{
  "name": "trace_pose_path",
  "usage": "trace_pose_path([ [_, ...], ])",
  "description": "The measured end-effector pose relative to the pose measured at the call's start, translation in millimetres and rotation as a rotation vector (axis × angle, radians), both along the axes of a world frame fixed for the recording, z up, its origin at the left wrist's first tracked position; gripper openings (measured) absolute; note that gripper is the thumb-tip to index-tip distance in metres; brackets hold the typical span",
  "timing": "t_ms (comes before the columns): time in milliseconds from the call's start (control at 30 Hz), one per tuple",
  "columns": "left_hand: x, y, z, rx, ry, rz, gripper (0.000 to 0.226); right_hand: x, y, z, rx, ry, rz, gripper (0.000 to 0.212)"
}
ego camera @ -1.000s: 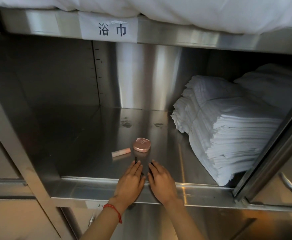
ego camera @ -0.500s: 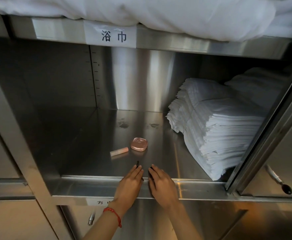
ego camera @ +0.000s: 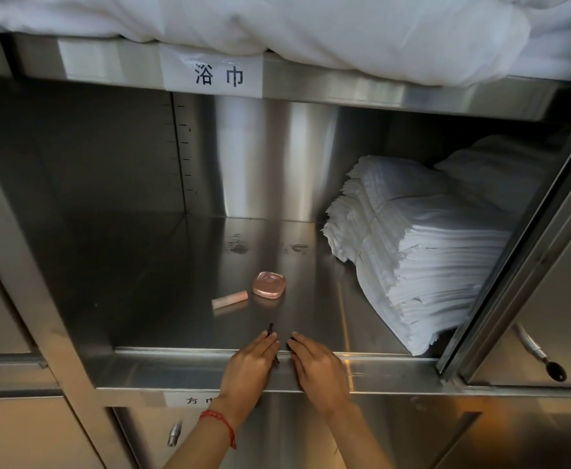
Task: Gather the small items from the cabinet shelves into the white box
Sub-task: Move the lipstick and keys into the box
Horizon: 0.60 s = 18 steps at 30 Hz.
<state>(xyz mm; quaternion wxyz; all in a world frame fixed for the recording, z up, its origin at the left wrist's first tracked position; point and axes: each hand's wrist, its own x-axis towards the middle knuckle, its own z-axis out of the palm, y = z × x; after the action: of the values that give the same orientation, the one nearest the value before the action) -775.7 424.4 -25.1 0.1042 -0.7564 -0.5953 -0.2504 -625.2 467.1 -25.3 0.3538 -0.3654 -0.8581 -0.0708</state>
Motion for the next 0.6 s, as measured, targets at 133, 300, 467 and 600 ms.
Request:
trace_pose_path([
  [133, -2.8, 0.3, -1.7, 0.04, -0.011, -0.02, 0.065, 1.3, 0.5, -0.1, 0.003, -0.002, 0.024, 0.051],
  [300, -4.0, -0.1, -1.0, 0.079, -0.015, -0.044, 0.061, 3.1, 2.0, 0.1, 0.013, 0.008, 0.045, 0.05],
  [467, -4.4, -1.0, -0.3, 0.093, 0.01, -0.046, 0.063, 4.6, 3.8, -2.6, 0.023, 0.013, 0.049, 0.051],
  [600, -4.8, -0.9, -2.2, 0.111, 0.017, -0.044, 0.065, 6.1, 6.6, -3.6, 0.039, 0.023, 0.051, 0.051],
])
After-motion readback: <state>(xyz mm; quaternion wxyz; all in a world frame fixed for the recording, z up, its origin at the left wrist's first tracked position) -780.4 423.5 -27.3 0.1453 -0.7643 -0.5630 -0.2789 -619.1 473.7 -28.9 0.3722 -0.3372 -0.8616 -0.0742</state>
